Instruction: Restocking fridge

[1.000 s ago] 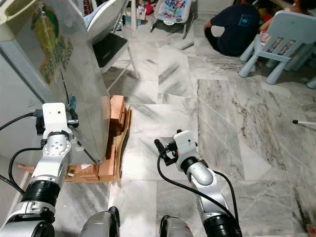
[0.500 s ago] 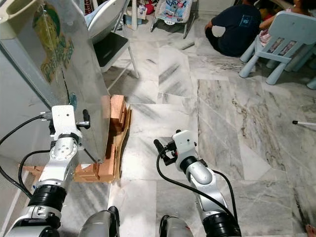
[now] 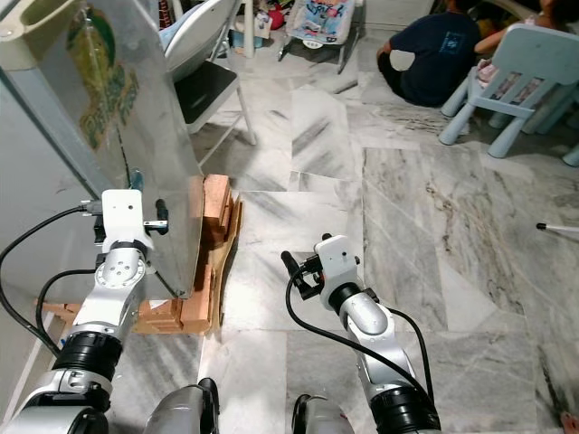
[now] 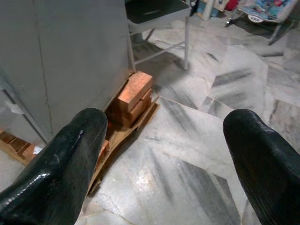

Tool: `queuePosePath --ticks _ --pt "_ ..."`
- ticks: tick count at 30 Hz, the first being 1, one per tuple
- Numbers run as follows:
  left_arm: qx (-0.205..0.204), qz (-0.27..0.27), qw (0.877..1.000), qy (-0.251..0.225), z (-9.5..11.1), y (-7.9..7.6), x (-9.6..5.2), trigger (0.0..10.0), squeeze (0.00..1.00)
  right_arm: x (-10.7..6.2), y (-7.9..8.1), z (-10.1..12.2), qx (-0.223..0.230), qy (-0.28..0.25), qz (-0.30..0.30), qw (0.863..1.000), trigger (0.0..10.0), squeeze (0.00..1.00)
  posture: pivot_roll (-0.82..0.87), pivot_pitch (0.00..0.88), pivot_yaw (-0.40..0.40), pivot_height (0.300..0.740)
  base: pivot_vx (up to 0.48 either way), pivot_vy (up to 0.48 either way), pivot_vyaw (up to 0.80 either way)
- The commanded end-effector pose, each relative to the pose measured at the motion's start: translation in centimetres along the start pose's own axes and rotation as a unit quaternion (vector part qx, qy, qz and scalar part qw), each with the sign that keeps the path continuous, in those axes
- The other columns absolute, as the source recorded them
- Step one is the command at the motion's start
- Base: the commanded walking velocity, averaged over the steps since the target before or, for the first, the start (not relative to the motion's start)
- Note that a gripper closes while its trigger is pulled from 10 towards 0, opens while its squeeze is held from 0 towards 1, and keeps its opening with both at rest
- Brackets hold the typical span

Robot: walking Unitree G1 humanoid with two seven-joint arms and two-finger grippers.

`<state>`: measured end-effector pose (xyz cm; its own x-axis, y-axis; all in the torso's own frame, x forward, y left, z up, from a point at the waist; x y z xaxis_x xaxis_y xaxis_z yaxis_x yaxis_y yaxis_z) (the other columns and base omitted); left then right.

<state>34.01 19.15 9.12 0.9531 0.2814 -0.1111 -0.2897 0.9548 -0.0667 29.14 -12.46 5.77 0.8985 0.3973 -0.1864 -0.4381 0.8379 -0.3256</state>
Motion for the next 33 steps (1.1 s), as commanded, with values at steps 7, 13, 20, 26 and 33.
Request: queuePosePath --ticks 7,13,20,26,33 --pt "0.000 0.032 0.999 0.008 -0.6 1.6 -0.1 10.0 0.00 -0.2 0.1 -0.6 0.000 0.010 0.003 1.000 10.0 0.00 0.02 0.154 -0.031 0.740 0.000 0.000 0.00" --pt "-0.012 0.000 1.000 -0.001 0.2 0.3 0.4 10.0 0.00 -0.3 0.0 -0.6 0.000 0.010 0.003 1.000 10.0 0.00 0.01 0.154 -0.029 0.740 0.000 0.000 0.00" --pt "-0.027 -0.073 0.997 -0.012 1.3 -2.9 0.7 10.0 0.00 -1.1 -0.9 -1.5 -0.008 0.026 0.001 1.000 10.0 0.00 0.01 0.156 -0.030 0.740 0.000 0.000 0.00" --pt "-0.029 -0.122 0.992 -0.012 1.7 -5.4 0.4 10.0 0.00 -0.9 -0.5 -1.7 -0.009 0.034 0.011 0.999 10.0 0.00 0.02 0.156 -0.032 0.740 0.000 0.000 0.00" --pt "-0.021 -0.432 0.901 -0.016 2.8 -17.9 -6.6 10.0 0.00 -1.3 0.7 -3.5 -0.035 0.086 0.054 0.994 10.0 0.00 0.03 0.151 -0.037 0.740 0.000 0.000 0.00"
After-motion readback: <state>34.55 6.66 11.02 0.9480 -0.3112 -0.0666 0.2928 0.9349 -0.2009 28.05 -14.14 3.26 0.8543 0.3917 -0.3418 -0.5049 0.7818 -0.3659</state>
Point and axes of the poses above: a point about 5 cm out from each wrist's last joint towards the gripper, its own x axis pointing out of the wrist towards the gripper, its own z axis along the axis of the wrist's last joint, y = z × x, the point moved 1 cm from there along x, pointing out of the wrist towards the gripper, and after that the axes turned 15 degrees about -x, right-handed, at the moved point
